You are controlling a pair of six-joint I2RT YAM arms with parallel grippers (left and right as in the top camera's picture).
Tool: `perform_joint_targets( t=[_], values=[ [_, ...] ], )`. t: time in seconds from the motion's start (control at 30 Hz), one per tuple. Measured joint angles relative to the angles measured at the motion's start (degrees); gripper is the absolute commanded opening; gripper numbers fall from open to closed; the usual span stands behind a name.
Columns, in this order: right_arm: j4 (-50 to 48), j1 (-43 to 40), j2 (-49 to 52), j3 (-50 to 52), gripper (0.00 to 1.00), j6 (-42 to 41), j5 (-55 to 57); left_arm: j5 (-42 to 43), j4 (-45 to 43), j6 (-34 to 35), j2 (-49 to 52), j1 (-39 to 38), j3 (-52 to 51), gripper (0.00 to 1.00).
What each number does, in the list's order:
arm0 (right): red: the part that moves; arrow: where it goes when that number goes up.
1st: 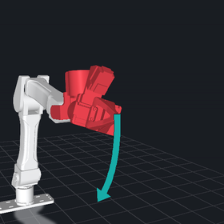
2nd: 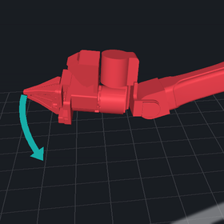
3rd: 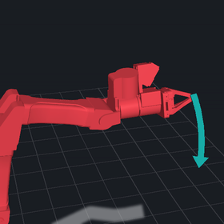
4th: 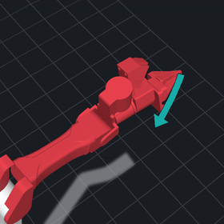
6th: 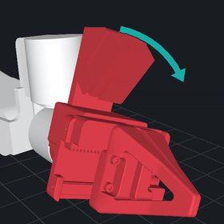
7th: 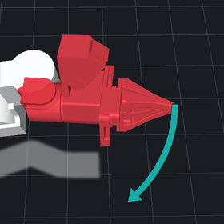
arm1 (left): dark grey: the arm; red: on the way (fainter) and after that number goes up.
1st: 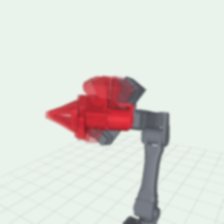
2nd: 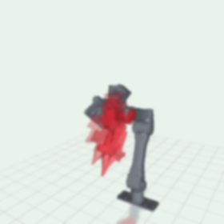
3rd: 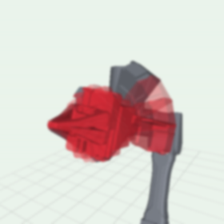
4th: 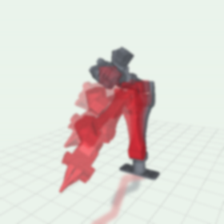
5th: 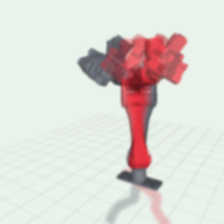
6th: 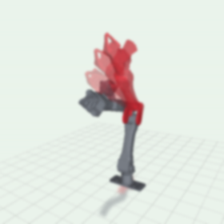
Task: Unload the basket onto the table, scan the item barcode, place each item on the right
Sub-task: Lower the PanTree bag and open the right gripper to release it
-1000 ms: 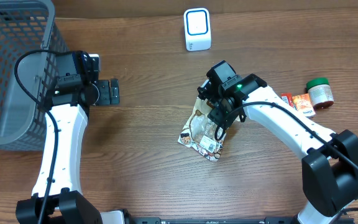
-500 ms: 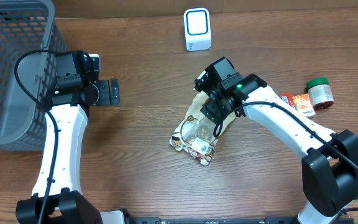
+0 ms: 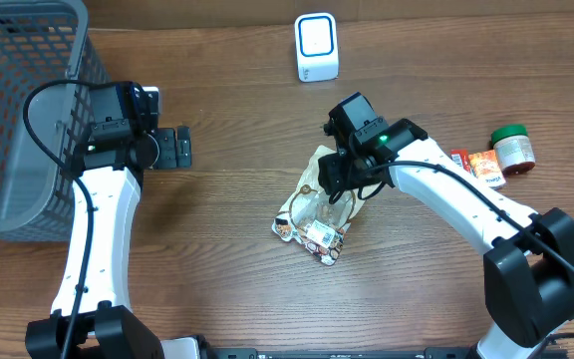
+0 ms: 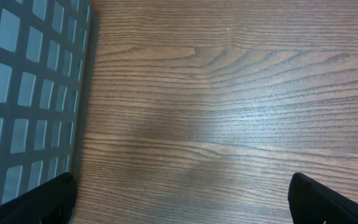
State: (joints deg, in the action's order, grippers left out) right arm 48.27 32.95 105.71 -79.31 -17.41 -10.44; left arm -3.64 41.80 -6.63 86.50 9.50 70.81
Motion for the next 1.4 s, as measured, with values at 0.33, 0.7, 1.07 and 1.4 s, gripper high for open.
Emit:
perform_joint_targets(
  t=[0.33,0.7,1.07,1.4],
  values=[
    [-2.51,6.25,0.00,1.64,0.10,-20.20,-2.14,0.00,0.02,0.00,0.00,0.00,0.00,1.00],
    [-8.09,10.34,0.00,9.97,0.04,-40.74,6.82,0.00,0.00,0.00,0.00,0.00,0.00,1.00],
    [-9.86,10.32,0.00,11.50,0.04,-43.60,15.43,0.00,0.00,0.00,0.00,0.00,0.00,1.00],
    [-12.57,10.32,0.00,11.50,0.04,-43.67,17.18,0.00,0.00,0.00,0.00,0.00,0.00,1.00]
  ],
)
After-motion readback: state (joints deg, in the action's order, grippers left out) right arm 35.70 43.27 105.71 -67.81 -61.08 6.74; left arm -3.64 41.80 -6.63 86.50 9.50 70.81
